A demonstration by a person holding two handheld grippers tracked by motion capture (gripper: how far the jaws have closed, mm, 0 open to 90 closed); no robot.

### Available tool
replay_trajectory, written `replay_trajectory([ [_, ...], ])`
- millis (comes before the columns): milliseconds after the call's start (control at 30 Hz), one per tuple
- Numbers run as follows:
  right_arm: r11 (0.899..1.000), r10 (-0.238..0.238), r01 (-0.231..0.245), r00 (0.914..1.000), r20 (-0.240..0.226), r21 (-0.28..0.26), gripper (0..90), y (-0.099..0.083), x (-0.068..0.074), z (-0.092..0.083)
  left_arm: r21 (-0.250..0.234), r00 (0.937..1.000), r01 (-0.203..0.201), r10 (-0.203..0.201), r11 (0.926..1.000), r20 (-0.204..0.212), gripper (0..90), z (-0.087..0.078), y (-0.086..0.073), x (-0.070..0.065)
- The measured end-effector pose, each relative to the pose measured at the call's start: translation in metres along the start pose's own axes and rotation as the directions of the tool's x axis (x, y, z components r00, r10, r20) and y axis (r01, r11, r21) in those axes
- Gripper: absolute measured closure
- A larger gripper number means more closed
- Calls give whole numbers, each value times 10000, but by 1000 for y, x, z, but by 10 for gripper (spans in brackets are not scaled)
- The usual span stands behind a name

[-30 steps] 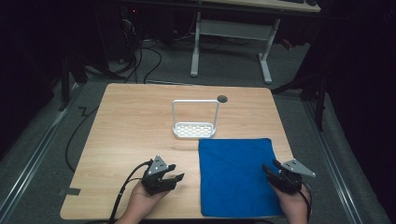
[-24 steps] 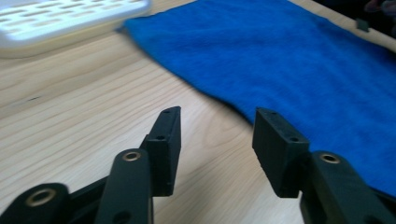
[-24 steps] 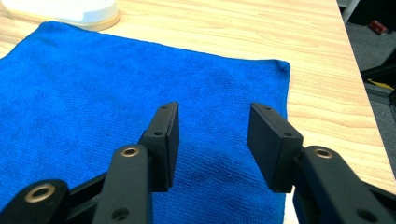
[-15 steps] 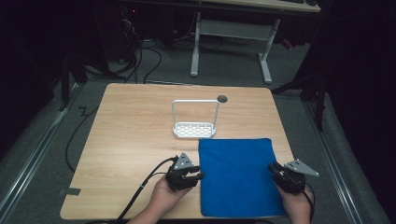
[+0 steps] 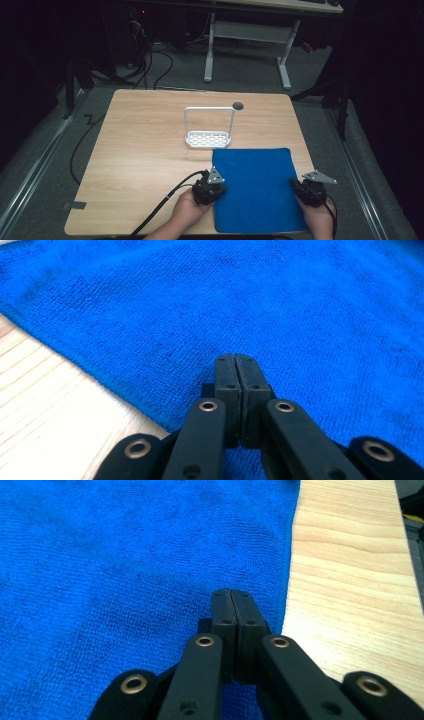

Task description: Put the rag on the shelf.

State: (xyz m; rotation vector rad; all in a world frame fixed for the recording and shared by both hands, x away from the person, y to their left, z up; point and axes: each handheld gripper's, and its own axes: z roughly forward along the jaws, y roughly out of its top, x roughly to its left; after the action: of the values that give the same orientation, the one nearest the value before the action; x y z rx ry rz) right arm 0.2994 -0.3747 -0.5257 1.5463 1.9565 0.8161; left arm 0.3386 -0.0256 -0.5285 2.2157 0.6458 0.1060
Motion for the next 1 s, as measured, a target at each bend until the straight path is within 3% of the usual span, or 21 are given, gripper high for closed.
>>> replay_trajectory([
  [233,9994,-345,345,9990,-268,9,900,1,11,0,-60,9999,143,-142,9999,75,895,-17,-16,8],
  [533,9958,-914,918,9897,-1105,-18,895,7,48,6,-88,9981,613,-612,9981,118,895,-53,-47,28],
  [567,9934,-1141,1147,9862,-1203,-18,894,9,58,7,-80,9979,638,-637,9979,122,895,-58,-50,29],
  [633,9927,-1201,1210,9844,-1288,-4,894,10,63,8,-87,9977,674,-673,9977,80,895,-66,-58,33],
  [700,9908,-1333,1351,9773,-1647,2,891,12,77,9,-211,9960,888,-888,9958,35,895,-79,-70,40],
  [733,9908,-1333,1351,9773,-1647,2,891,12,77,9,-211,9960,888,-888,9958,35,895,-79,-70,40],
  [767,9882,-1516,1533,9706,-1867,-55,888,13,87,11,-281,9934,1149,-1149,9930,14,895,-89,-79,47],
  [833,9867,-1601,1625,9677,-1947,-37,887,14,93,11,-303,9925,1223,-1225,9920,-51,895,-92,-82,49],
  [867,9829,-1816,1837,9602,-2120,-101,883,15,102,12,-286,9911,1322,-1327,9908,-137,895,-100,-87,52],
  [933,9814,-1896,1919,9581,-2147,-102,883,16,107,13,-274,9902,1383,-1388,9900,-166,895,-103,-90,54],
  [1000,9751,-2189,2213,9485,-2291,-154,880,18,118,14,-294,9874,1562,-1569,9873,-216,894,-110,-97,56],
])
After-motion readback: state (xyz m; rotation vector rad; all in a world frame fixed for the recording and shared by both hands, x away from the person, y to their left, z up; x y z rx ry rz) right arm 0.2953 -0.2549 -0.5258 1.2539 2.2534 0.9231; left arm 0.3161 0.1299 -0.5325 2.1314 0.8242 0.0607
